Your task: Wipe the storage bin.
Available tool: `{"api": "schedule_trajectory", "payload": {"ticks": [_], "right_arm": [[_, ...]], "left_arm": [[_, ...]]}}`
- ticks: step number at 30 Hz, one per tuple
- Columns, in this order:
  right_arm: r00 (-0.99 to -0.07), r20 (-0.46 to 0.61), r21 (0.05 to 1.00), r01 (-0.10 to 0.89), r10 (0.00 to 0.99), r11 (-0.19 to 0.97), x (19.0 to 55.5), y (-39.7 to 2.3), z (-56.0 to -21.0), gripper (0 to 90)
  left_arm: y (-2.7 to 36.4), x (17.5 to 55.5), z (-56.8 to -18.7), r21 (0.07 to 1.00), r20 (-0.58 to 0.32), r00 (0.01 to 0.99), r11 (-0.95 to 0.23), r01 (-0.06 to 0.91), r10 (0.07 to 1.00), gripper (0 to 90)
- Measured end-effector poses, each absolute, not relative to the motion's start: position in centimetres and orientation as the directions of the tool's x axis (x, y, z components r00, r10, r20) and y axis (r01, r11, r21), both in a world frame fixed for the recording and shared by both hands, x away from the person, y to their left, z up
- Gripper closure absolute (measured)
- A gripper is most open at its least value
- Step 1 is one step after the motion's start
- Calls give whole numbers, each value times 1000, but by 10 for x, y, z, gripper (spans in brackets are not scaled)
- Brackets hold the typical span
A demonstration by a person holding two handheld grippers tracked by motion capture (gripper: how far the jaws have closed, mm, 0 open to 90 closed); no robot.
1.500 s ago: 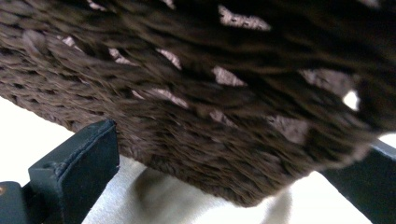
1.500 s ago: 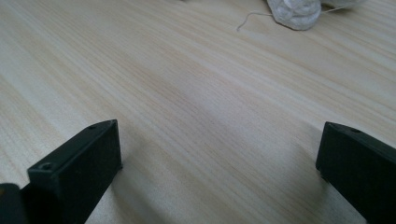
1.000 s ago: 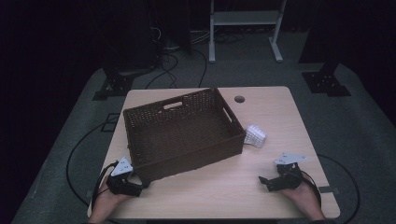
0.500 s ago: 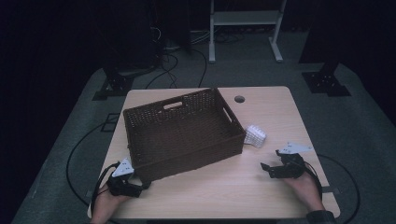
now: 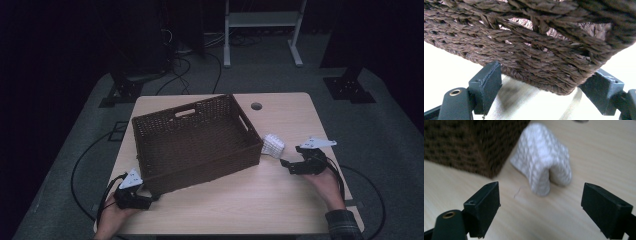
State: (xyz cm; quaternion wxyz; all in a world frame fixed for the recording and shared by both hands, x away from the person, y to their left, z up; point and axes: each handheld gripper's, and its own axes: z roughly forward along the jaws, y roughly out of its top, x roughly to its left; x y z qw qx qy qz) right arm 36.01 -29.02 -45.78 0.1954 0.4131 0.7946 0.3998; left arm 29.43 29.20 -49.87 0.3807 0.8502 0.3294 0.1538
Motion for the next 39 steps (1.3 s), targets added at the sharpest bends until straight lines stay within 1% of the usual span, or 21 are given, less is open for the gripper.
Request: {"api": "schedule_trajectory", "payload": {"ticks": [11,15,19,21,28,35,36,39], "right_arm": [[-601,64,809,499,797,311,395,-279,-450,154],[-612,52,807,491,789,328,406,-273,-450,156],[-621,29,813,471,784,343,411,-269,-457,186],[-628,37,796,489,777,357,415,-267,-460,173],[-642,34,784,492,766,378,423,-260,-465,157],[-646,26,759,509,763,406,427,-255,-475,158],[-645,23,761,507,764,405,427,-255,-476,172],[-642,9,761,501,767,411,429,-253,-480,254]], "left_arm": [[292,294,-499,749,12,732,-492,445,681,192],[292,294,-498,745,17,732,-497,445,681,192],[291,294,-498,745,17,731,-497,446,682,191],[291,294,-498,745,17,731,-497,446,682,191],[291,294,-498,744,19,731,-498,445,682,190],[291,294,-498,744,19,732,-499,444,681,187],[291,294,-498,744,19,732,-499,445,681,187],[291,294,-498,744,19,732,-498,444,681,188]]}}
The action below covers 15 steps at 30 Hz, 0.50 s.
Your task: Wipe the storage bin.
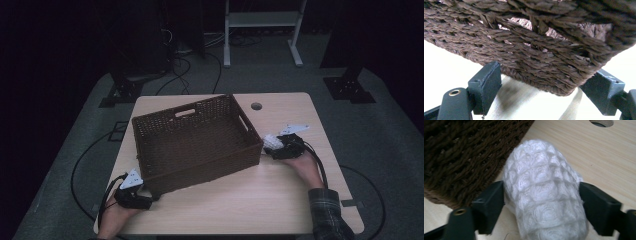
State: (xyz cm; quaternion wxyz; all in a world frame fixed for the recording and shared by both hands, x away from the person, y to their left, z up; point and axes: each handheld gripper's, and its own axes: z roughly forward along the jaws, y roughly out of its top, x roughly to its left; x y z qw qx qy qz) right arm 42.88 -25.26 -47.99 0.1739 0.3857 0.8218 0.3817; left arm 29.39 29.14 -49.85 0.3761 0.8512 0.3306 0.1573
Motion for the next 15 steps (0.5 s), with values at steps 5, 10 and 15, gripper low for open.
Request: {"api": "schedule_trajectory", "payload": {"ticks": [5,10,15], "right_arm": [[-642,-3,761,496,766,419,430,-253,-483,358],[-636,8,762,504,772,407,429,-256,-485,455],[-638,13,766,500,770,403,428,-258,-488,499]], "left_arm": [[291,294,-499,744,19,731,-498,445,682,188],[291,294,-498,744,18,730,-497,447,683,188],[291,294,-498,744,18,730,-496,447,684,189]]}}
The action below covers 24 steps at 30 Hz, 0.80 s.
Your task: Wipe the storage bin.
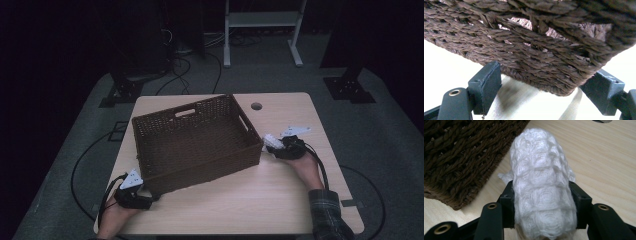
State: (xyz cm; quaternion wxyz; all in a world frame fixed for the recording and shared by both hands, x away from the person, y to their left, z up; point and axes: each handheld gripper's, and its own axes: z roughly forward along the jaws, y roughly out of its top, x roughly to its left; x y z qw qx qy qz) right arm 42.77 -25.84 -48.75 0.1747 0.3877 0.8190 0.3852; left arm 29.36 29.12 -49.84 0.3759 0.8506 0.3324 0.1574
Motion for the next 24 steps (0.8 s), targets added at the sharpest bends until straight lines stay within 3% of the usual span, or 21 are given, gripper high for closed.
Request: {"api": "schedule_trajectory", "payload": {"ticks": [7,12,24], "right_arm": [[-615,55,777,521,786,353,426,-261,-490,530],[-607,88,777,537,790,327,425,-264,-488,601],[-581,121,771,566,805,293,417,-269,-478,602]], "left_arm": [[291,293,-499,746,16,728,-493,448,686,189],[291,293,-499,746,16,727,-492,449,686,190],[291,293,-498,746,16,724,-490,450,690,201]]}}
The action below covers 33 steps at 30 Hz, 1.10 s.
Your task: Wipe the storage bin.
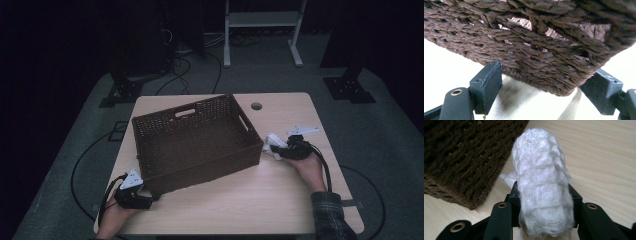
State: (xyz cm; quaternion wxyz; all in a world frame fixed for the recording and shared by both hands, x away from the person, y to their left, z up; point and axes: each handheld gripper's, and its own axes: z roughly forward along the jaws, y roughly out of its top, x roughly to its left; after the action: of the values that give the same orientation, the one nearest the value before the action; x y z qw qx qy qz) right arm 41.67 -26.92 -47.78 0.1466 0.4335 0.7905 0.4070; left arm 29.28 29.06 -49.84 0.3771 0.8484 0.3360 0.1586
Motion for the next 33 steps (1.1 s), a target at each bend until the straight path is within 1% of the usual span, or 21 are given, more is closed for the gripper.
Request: {"api": "schedule_trajectory", "payload": {"ticks": [4,11,17,33], "right_arm": [[-577,106,775,558,810,296,412,-270,-470,603],[-576,109,778,556,810,291,401,-272,-455,606],[-581,121,793,544,805,274,391,-274,-444,606],[-608,113,809,515,786,282,369,-273,-421,605]], "left_arm": [[291,293,-498,747,15,724,-489,451,690,203],[290,292,-498,747,15,721,-487,453,692,203],[290,292,-499,749,13,719,-483,454,695,203],[290,292,-499,749,12,718,-482,454,696,203]]}}
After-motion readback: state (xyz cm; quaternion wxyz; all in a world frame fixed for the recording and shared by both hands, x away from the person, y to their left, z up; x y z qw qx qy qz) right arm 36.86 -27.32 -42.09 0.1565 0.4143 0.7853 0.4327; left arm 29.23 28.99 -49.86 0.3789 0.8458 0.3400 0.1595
